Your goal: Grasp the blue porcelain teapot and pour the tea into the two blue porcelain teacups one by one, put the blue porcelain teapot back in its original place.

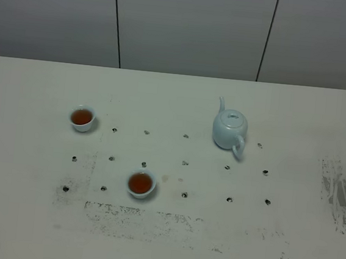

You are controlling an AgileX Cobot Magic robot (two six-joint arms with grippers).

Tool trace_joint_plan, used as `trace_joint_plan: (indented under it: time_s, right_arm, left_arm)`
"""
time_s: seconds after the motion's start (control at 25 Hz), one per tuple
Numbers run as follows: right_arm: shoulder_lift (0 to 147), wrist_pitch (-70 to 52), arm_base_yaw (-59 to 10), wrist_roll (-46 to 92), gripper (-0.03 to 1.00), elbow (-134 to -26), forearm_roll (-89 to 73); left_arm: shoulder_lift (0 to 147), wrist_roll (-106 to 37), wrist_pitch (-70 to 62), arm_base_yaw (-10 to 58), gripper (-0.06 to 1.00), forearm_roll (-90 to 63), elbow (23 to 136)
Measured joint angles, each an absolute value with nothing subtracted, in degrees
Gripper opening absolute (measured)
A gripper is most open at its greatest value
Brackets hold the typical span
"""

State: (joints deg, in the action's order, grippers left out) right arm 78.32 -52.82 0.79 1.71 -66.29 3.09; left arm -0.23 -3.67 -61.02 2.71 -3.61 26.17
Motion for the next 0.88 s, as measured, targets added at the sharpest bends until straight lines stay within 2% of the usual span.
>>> trace_joint_plan:
  time_s: [0.28, 0.48, 0.72, 0.88]
  right_arm:
    - [68.1, -69.0, 0.8, 1.6, 0.27, -63.0, 3.0]
    - [60.3, -69.5, 0.8, 1.6, 0.27, -60.2, 3.0]
    - [45.5, -69.3, 0.8, 1.6, 0.28, -50.5, 2.9]
    - [35.0, -69.0, 0.8, 1.6, 0.28, -47.8, 2.2]
  left_arm:
    - [-0.2, -3.7, -61.0, 2.7, 0.43, -3.6, 26.2]
    - [-0.2, -3.7, -61.0, 2.7, 0.43, -3.6, 26.2]
    - [-0.2, -3.7, -61.0, 2.7, 0.43, -3.6, 26.2]
    - [-0.2, -3.7, -61.0, 2.7, 0.43, -3.6, 26.2]
